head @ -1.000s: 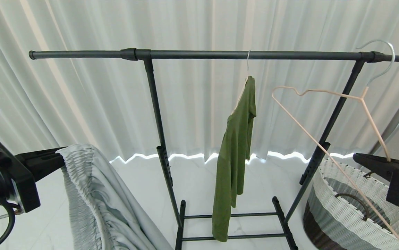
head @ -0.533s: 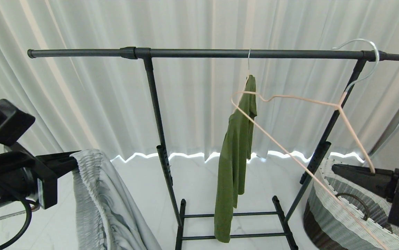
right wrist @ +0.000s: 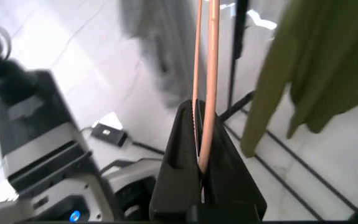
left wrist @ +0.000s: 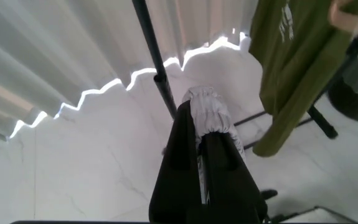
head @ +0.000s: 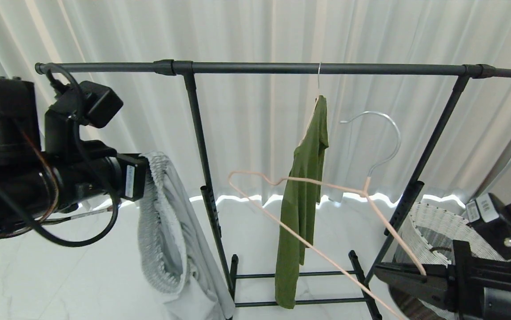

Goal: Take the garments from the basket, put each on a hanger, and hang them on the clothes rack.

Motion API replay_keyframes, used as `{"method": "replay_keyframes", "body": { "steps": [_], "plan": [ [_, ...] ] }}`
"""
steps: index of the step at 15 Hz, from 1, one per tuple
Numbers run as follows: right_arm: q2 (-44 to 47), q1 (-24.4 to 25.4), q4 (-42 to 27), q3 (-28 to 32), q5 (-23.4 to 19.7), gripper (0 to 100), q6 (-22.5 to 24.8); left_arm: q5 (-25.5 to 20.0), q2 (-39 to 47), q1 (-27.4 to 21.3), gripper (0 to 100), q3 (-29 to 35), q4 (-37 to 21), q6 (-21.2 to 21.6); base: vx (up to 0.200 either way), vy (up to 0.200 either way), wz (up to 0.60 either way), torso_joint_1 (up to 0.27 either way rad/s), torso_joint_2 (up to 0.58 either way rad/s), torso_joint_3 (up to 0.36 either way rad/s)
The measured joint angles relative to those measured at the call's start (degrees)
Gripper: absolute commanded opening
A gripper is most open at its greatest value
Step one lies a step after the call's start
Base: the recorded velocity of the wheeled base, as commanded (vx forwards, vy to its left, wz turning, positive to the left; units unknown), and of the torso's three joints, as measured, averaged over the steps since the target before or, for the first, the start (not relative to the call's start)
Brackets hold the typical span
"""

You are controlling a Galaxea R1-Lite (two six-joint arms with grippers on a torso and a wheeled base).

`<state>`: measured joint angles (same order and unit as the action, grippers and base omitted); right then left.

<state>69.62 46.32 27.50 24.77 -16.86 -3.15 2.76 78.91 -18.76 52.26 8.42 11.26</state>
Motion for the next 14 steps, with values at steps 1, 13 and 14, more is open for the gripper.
{"method": "replay_keyframes", "body": {
  "steps": [1,13,14],
  "plan": [
    [0.6,1.0,0.8,-1.1,0.0,0,0.0,0.9,1.6,-1.1,0,1.7,0.0,-0.9,0.0,0.0,0.0,0.0,0.0,0.0],
    [-8.2,-7.0,2.4,-11.4,-0.8,0,-1.5,0.7,-2.5,-1.9,0,-4.3,0.1,-0.6,0.0,0.0,0.0,0.0,0.0,0.0],
    [-9.1,-7.1,2.4,-13.1,-1.2,0,-1.5,1.0,-3.0,-1.8,0,-5.3,0.0,-0.4,0.0,0.0,0.0,0.0,0.0,0.0]
  ]
}}
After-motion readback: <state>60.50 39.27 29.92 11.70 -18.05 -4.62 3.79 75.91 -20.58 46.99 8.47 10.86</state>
